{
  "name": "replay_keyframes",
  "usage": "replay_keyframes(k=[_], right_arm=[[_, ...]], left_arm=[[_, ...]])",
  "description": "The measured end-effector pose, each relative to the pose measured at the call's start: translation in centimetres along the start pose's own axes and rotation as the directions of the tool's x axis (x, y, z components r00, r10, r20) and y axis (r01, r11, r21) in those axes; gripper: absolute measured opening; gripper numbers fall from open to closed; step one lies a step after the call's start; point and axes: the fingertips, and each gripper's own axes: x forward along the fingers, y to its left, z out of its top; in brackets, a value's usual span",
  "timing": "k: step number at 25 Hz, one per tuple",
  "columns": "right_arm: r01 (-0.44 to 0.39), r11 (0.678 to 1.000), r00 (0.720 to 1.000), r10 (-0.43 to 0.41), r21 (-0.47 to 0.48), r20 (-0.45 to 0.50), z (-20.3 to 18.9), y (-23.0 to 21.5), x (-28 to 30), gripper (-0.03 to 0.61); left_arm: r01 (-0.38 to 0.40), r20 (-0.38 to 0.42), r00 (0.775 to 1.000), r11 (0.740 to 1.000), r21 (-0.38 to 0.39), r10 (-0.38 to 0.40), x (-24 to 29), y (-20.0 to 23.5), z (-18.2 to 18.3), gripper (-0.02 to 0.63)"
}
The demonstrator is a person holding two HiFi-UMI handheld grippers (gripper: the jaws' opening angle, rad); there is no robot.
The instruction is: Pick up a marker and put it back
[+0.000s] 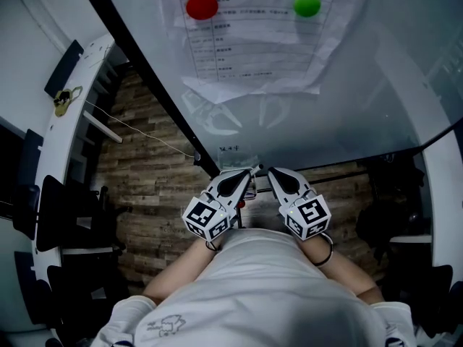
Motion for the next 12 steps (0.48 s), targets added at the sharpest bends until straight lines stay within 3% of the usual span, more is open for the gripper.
replay_keyframes(k=[7,12], right_arm=[[0.018,1.000,1.000,-0.018,0.006,0.011,0.1,1.0,-0.6,0.011],[0.076,0.997,0.996,-0.076,-0.008,0.036,0.3,2.0,-2.0,0.011]], left_arm=[[0.010,-0.009,1.000,1.000,0.007,-0.010,-1.1,-0.6,-0.4,0.006],[0.025,-0.016,1.000,1.000,0.015,-0.025,-2.4,-1.3,-0.8,0.006]])
